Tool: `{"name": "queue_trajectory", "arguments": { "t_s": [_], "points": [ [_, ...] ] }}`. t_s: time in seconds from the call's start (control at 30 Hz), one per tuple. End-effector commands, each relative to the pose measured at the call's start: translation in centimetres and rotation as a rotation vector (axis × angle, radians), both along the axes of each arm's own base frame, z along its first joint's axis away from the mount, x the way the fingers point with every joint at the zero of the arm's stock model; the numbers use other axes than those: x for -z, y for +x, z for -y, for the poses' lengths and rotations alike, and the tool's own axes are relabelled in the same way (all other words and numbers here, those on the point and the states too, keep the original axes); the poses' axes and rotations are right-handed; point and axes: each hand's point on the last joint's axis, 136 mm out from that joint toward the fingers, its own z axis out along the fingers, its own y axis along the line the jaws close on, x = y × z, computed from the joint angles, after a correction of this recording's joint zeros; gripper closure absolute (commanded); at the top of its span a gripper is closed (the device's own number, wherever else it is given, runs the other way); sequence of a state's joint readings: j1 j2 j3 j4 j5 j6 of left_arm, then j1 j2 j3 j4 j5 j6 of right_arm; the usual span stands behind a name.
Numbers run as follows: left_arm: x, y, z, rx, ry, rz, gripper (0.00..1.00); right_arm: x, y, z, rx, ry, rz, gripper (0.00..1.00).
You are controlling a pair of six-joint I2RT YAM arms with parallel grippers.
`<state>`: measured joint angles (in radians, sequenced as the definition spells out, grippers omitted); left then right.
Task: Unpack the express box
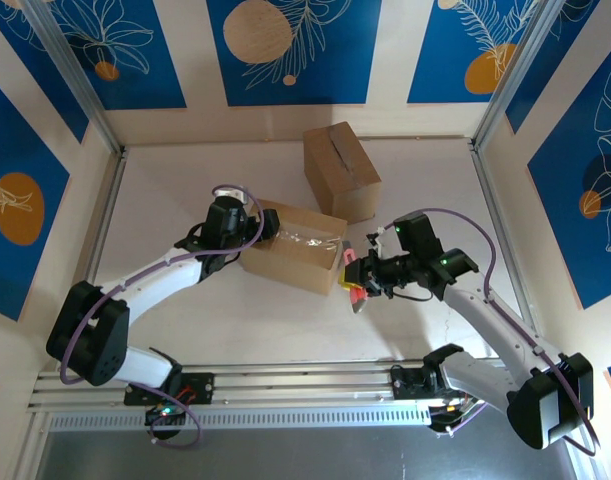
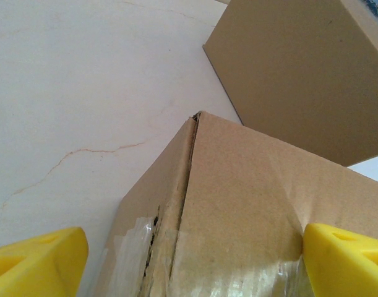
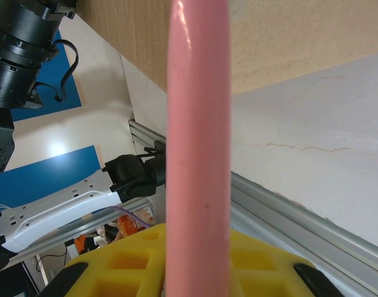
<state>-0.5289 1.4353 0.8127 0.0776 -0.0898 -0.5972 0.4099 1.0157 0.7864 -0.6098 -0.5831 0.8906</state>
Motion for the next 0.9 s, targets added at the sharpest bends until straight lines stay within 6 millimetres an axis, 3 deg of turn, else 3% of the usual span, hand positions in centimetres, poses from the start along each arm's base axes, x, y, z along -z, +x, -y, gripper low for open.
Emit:
{"name": "queue_trajectory", "arguments": {
  "t_s": [0.0,0.87],
  "points": [
    [14.6,-12.2,-6.3,0.027,0.346,-0.602,0.12,-0.6,-0.2,0.0,-0.015,0.011,0.011,1.00],
    [14.9,-12.2,-6.2,0.029,0.343,-0.608,0.12,0.3,-0.6,-1.8,-0.063,0.002,-0.015,1.00]
  ]
}}
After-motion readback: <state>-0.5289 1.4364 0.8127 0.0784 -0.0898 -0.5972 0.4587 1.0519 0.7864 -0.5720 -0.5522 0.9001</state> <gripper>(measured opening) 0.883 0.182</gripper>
